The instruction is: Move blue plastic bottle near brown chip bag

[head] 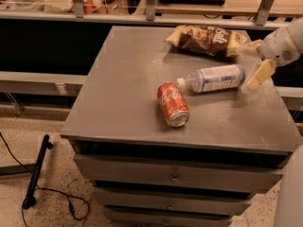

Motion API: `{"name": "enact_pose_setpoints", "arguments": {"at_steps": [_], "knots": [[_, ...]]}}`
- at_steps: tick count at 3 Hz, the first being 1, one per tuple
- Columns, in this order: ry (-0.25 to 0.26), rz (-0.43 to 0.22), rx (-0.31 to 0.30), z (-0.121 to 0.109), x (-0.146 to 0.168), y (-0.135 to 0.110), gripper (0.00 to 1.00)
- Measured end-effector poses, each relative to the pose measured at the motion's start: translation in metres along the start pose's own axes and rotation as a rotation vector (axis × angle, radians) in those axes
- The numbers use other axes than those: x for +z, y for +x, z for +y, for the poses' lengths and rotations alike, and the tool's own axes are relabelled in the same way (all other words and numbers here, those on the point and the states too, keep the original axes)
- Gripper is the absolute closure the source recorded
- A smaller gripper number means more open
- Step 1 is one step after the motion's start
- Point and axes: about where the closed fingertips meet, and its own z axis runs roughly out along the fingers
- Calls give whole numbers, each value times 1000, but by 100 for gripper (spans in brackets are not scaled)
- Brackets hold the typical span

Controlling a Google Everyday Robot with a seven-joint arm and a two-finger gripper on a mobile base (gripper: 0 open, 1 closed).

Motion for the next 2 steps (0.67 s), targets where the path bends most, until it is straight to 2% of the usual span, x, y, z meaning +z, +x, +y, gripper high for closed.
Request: {"name": "enact_pose_setpoints", "arguments": {"at_steps": [1,2], "knots": [[-35,-39,0,-3,9,-3,0],[-50,-45,19,-3,12,-1,0]]}}
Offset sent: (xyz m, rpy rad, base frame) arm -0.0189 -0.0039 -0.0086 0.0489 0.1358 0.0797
